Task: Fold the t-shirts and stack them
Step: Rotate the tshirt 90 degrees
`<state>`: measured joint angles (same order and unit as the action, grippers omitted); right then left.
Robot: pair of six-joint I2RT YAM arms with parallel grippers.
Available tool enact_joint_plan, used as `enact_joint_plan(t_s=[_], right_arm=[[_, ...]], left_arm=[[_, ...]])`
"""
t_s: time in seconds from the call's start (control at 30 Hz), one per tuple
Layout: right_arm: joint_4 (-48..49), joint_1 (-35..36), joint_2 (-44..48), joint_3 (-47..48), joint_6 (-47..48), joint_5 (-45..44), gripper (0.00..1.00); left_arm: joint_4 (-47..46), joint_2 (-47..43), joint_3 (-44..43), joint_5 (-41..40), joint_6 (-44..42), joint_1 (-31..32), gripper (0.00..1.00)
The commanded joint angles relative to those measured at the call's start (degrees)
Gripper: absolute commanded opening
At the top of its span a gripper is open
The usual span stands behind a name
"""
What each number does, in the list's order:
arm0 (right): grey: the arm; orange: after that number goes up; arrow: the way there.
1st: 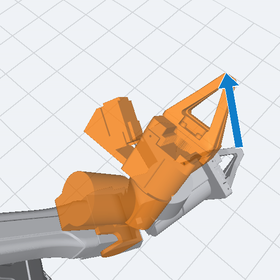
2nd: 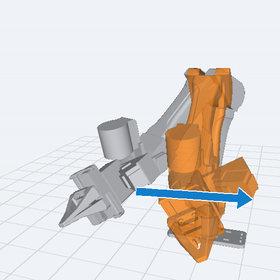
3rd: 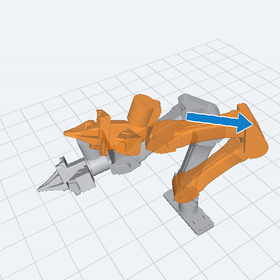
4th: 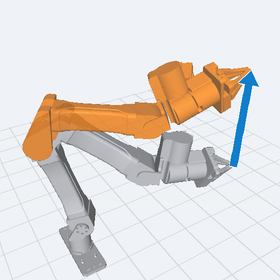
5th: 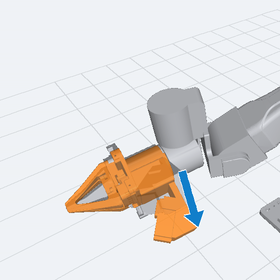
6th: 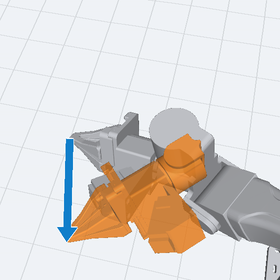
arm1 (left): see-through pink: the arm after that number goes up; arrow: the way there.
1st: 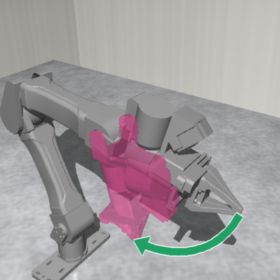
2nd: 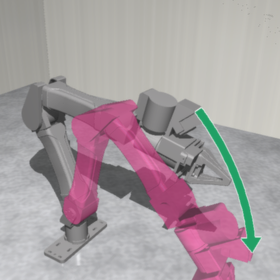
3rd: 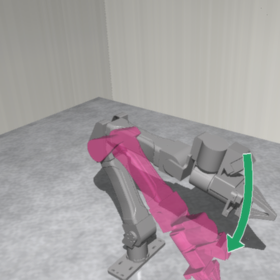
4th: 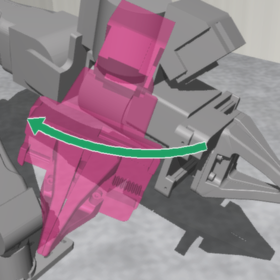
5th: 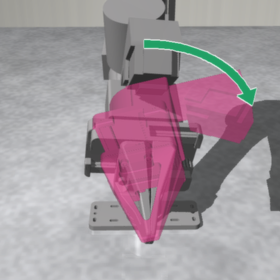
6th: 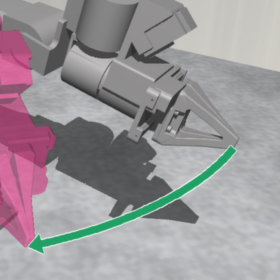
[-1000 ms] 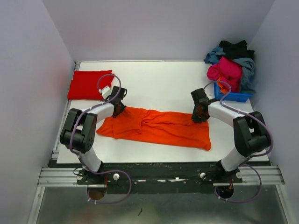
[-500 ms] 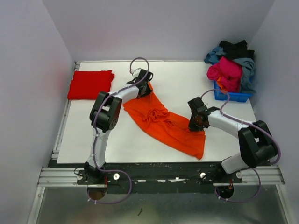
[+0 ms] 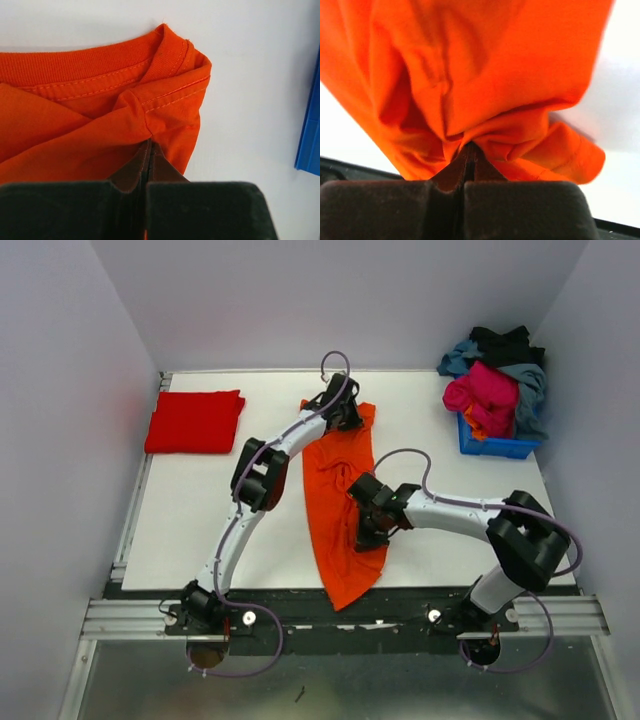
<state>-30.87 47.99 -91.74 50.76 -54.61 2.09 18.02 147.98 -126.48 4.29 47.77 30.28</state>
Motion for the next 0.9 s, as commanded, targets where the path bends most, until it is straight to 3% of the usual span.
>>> enact_joint_plan(t_s=[0.0, 0.2, 0.27, 0.4, 0.53, 0.7, 0.87], right_arm=[[0.1, 1.4, 2.5, 2.8, -1.9, 4.2, 0.01], [-8.8, -1.3, 8.2, 10.5, 5.1, -8.8, 0.01], [-9.1, -4.5, 10.0, 11.5, 7.8, -9.6, 0.01], [-5.4, -11.3, 11.5, 12.0, 14.2, -10.0, 0.01], [-3.7, -16.1, 7.4, 16.3, 18.2, -9.5, 0.01], [-3.2, -19.2, -1.0, 25.4, 21.2, -6.8, 0.01], [-5.1, -21.4, -10.7, 35.9, 22.4, -5.4, 0.01]], left_arm=[[6.3, 6.0, -9.3, 3.2, -2.1, 0.7, 0.0], [3.6, 3.6, -10.5, 4.8, -5.0, -0.4, 0.0], [2.7, 1.2, -9.2, 6.1, -6.8, -0.9, 0.0], [2.6, -7.0, -3.9, 3.4, -11.5, -1.0, 0.11], [2.9, -16.2, 3.0, 0.3, -15.1, -1.3, 0.14], [3.1, -28.8, 17.2, -2.4, -16.4, -1.6, 0.14], [-5.3, -42.0, 42.2, -3.7, -12.5, -1.8, 0.12]])
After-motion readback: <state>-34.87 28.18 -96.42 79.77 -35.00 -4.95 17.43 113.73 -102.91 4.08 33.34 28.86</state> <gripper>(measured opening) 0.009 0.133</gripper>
